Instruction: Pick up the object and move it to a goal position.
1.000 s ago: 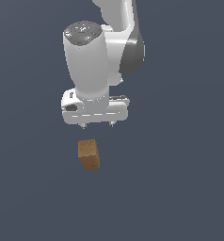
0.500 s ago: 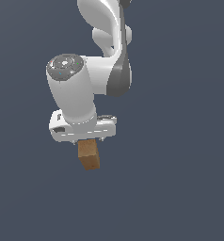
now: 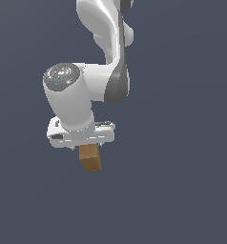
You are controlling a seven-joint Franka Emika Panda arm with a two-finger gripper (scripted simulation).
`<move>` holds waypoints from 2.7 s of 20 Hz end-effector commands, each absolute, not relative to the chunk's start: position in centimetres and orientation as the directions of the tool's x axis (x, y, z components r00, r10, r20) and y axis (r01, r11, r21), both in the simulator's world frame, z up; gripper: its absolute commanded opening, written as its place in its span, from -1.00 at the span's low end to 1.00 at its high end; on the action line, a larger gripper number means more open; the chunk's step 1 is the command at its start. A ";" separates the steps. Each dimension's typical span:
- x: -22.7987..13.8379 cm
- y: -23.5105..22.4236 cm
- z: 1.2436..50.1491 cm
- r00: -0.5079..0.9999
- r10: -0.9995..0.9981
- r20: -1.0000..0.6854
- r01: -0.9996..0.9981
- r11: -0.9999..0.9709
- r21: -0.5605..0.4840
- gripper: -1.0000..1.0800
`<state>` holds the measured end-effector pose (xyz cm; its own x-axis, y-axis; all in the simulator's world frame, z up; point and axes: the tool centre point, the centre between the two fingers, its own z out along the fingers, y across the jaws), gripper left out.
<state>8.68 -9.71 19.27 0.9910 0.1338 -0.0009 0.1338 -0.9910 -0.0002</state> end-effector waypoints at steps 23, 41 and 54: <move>8.8 -9.8 14.3 0.991 0.135 0.000 0.135 -0.991 0.000 -1.00; 8.3 -11.8 19.8 0.991 0.135 -0.001 0.135 -0.991 0.000 -1.00; 8.1 -14.1 26.1 0.991 0.135 0.000 0.135 -0.991 0.000 -1.00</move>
